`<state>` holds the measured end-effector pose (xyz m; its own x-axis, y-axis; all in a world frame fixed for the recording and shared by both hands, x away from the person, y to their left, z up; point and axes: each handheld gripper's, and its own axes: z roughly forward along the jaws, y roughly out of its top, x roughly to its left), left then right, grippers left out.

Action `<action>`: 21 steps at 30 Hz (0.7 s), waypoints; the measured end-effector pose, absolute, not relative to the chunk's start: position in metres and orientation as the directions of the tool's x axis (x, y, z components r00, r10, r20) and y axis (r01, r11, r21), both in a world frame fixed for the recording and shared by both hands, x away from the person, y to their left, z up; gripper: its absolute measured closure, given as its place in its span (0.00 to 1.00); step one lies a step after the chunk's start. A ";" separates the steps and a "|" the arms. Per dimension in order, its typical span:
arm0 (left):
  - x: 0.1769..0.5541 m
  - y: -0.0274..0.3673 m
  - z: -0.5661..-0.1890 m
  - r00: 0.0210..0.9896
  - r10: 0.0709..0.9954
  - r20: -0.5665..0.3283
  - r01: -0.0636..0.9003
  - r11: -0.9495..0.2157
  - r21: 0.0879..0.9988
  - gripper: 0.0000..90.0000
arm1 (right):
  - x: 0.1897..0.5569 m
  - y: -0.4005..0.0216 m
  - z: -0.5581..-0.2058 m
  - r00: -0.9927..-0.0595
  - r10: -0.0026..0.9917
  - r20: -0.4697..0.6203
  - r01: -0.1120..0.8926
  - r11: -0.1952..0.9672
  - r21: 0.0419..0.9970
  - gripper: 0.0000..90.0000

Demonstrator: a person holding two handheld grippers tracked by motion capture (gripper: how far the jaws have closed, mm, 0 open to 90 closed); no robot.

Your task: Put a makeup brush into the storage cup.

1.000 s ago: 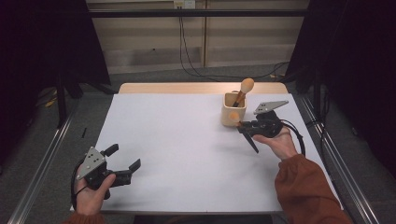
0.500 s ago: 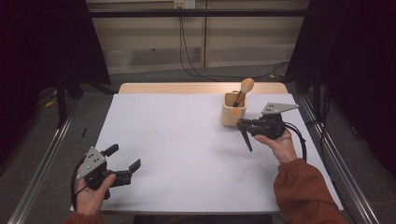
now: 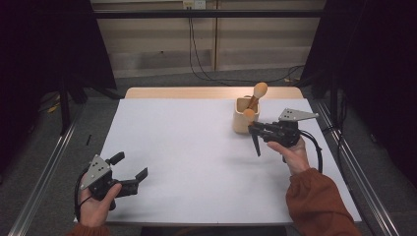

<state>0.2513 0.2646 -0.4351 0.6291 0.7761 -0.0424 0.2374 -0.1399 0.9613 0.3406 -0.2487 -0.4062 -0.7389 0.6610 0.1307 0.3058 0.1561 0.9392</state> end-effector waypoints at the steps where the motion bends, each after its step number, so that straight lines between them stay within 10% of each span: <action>1: 0.251 0.265 -0.435 0.628 0.777 -0.043 0.238 -0.139 0.961 0.02 | 0.340 -0.249 -0.405 -0.740 0.659 0.133 0.304 0.151 0.941 0.82; 21: 0.253 0.264 -0.436 0.629 0.776 -0.047 0.240 -0.137 0.961 0.02 | 0.348 -0.249 -0.374 -0.721 0.684 0.111 0.224 0.078 0.972 0.82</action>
<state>0.2527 0.2641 -0.4355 0.6290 0.7760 -0.0466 0.2400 -0.1368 0.9611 0.3480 -0.2491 -0.3738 -0.7209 0.6841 0.1110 0.2236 0.0779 0.9716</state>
